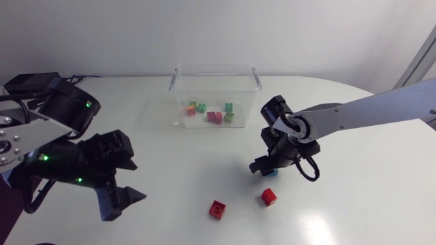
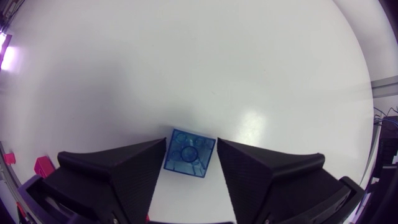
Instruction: Place the duplo bricks in the container
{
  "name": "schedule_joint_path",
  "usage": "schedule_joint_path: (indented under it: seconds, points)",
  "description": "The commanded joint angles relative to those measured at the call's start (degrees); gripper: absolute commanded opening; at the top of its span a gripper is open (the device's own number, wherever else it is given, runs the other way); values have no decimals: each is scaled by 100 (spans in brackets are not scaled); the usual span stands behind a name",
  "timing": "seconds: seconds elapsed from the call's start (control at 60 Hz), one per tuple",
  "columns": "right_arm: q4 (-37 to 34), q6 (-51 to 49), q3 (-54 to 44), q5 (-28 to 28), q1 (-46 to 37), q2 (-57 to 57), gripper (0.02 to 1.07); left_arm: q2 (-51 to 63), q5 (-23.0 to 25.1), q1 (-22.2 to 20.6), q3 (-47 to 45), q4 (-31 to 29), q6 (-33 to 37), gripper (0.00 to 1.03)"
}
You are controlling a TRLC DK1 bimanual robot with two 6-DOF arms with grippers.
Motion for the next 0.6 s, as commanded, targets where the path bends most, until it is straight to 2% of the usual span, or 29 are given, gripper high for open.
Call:
schedule_joint_path:
  seconds: [0.0,0.3,0.467,0.583]
  points:
    - [-39,140,106,6,-24,172,32,-224,-8,-109,-267,-181,132,92]
    - [-109,88,177,-3,-138,-92,30,-655,-35,-232,-812,-1139,167,91]
    - [-311,88,379,6,-252,-540,30,-532,-263,-144,-900,-1236,167,91]
    - [-487,88,607,129,-287,-918,30,-286,-360,-250,-891,-1315,176,91]
